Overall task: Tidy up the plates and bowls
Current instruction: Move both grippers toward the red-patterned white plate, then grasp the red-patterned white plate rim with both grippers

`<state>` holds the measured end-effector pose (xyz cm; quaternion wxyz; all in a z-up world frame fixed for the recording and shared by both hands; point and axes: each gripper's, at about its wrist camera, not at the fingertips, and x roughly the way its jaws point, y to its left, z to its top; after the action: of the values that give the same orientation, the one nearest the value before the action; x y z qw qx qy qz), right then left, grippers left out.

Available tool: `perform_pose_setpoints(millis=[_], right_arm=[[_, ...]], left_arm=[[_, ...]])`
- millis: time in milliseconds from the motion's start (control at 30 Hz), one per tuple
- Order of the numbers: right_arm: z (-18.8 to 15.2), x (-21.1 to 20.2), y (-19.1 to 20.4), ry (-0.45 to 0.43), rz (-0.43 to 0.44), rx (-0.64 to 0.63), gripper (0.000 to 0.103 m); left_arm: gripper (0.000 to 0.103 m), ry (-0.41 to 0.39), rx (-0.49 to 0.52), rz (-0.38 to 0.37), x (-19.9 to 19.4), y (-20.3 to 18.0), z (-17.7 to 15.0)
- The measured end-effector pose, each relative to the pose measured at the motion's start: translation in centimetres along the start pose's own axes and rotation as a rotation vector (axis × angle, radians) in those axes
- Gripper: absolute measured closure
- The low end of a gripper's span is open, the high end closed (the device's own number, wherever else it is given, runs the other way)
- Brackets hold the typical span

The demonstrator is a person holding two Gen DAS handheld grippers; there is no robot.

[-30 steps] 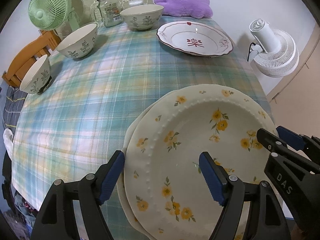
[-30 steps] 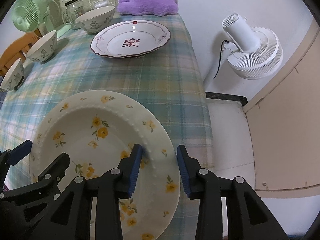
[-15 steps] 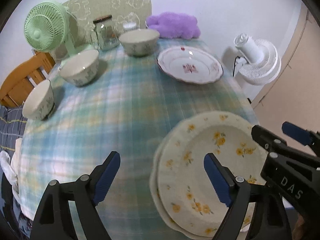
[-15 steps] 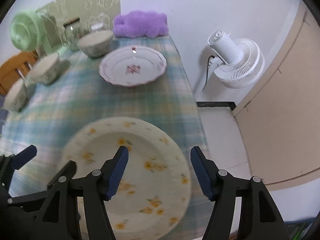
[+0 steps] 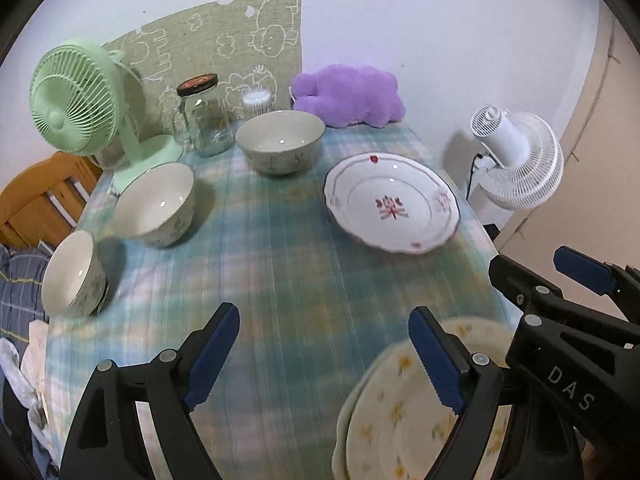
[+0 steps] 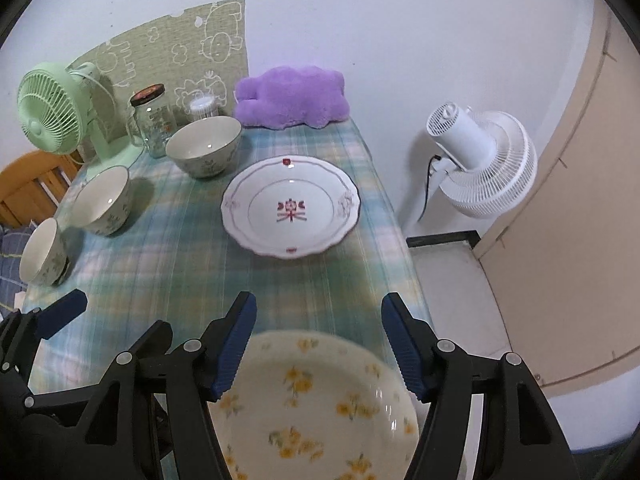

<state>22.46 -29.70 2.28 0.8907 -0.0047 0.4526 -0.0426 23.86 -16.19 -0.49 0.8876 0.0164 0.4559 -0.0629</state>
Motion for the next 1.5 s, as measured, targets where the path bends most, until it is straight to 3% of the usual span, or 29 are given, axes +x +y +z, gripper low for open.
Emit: perform_pose_setpoints(millis=[200,567,700,967,1133,1233,1500], right_arm=[[3.6,3.6,-1.9,0.021,0.009,0.025,0.033],[8.2,11.4,-3.8,0.037,0.045,0.011,0.033],[8.7,14.4,-3.9,0.054,0.047,0.009,0.035],[8.5,18.7,-3.8,0.108,0.066,0.022,0.039],[8.4,19.8,-4.0,0.124,0.054,0.029,0.052],[8.4,20.0,-4.2,0.123,0.044,0.029,0.058],[7.6,19.2,-3.5,0.152,0.043,0.026,0.058]], left_arm=[[0.015,-0.008,-0.026,0.004,3.2,-1.3,3.3],[0.018,0.014,-0.063,0.085,10.2,-2.8,7.2],[0.02,0.03,-0.106,0.129,12.6,-2.8,7.4],[0.034,0.093,-0.092,0.12,16.2,-3.0,7.4],[0.047,0.11,-0.075,0.073,17.1,-3.8,7.4],[0.047,0.113,-0.057,0.069,17.3,-4.4,7.5],[0.047,0.132,-0.025,0.081,15.8,-3.4,6.5]])
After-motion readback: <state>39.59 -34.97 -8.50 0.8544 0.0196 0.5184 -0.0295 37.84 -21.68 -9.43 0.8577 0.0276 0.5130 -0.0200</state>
